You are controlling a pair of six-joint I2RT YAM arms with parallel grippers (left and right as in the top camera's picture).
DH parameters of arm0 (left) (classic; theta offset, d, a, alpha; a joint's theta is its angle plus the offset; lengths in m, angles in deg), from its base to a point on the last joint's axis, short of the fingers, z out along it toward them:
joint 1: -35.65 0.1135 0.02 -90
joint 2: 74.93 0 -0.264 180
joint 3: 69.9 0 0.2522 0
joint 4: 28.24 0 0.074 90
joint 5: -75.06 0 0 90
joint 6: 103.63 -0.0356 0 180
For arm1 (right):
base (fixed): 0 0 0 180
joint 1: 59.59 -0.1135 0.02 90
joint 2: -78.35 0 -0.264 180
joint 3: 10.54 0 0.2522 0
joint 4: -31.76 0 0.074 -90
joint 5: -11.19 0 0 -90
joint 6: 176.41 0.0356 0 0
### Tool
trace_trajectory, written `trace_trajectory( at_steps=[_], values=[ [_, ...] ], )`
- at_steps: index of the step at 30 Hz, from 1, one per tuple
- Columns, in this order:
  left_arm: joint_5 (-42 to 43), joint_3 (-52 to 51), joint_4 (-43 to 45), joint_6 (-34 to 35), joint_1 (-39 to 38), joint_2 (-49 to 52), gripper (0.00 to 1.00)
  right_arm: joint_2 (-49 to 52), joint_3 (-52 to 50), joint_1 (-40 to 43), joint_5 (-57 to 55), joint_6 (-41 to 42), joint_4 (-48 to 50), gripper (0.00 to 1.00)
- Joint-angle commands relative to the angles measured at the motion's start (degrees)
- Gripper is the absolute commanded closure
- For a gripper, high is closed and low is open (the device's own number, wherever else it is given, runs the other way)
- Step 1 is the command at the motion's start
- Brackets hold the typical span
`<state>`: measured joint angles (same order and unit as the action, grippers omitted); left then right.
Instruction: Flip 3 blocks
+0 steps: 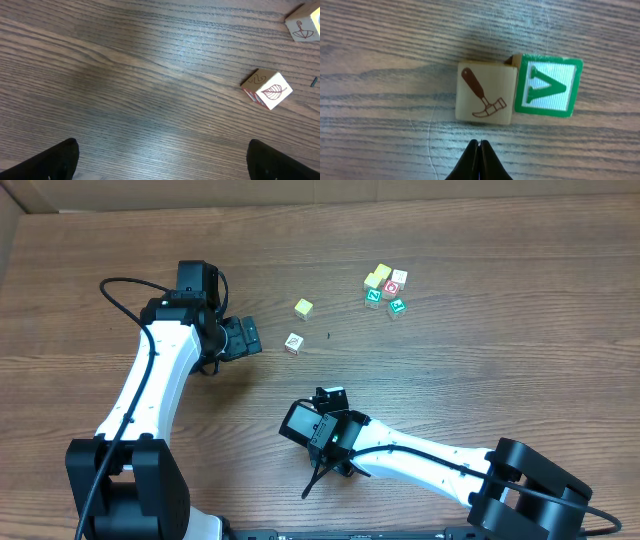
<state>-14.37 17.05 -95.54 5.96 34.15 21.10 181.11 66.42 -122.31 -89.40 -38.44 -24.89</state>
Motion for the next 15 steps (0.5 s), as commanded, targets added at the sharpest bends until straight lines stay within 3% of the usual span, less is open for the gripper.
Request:
trace_trajectory(
  at_steps=[1,15],
  values=[
    [-0.61,0.79,0.04,0.81,-0.02,0.2,0.0,0.02,-0.24,-0.28,-1.4,0.31,0.52,0.96],
    [-0.61,0.79,0.04,0.81,-0.02,0.2,0.0,0.24,-0.26,-0.28,-2.97,0.31,1.25,0.96]
  ],
)
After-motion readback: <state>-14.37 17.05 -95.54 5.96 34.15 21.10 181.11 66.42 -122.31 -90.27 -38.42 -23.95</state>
